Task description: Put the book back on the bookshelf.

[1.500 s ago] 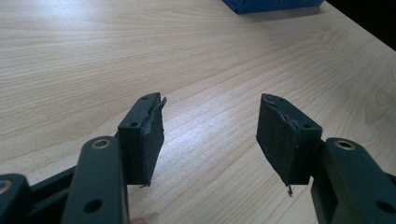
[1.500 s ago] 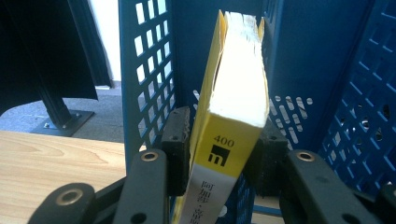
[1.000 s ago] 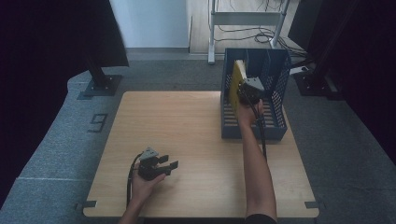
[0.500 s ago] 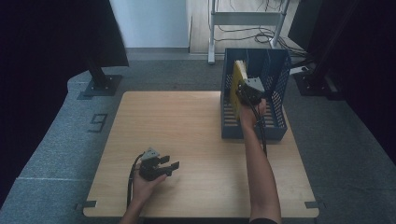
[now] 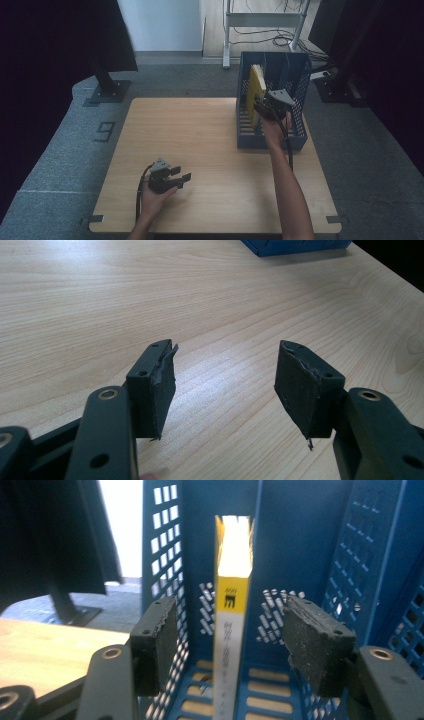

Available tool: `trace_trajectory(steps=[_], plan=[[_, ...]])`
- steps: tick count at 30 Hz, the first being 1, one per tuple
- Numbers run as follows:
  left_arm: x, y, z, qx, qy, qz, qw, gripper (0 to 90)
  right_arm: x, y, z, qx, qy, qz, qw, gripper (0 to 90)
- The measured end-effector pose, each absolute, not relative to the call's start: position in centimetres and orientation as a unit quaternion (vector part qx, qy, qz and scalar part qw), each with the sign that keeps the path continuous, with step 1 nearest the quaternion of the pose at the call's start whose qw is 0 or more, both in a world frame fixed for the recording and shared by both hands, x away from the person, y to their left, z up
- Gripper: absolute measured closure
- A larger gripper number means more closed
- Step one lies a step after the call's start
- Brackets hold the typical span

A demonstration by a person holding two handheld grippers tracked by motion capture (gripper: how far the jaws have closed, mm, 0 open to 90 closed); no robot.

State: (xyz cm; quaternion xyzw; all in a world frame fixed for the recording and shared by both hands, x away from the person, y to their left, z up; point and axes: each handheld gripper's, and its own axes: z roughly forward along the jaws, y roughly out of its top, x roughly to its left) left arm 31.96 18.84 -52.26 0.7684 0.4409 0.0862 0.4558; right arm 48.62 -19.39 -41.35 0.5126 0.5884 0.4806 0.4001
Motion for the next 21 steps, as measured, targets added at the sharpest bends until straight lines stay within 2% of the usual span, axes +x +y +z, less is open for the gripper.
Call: trace_trajectory(steps=[21], plan=[[31.9, 19.6, -51.9, 0.761, 0.449, 0.095, 0.458, 40.7, 42.5, -19.6, -42.2, 0.468, 0.642, 0.506, 0.335, 37.7]])
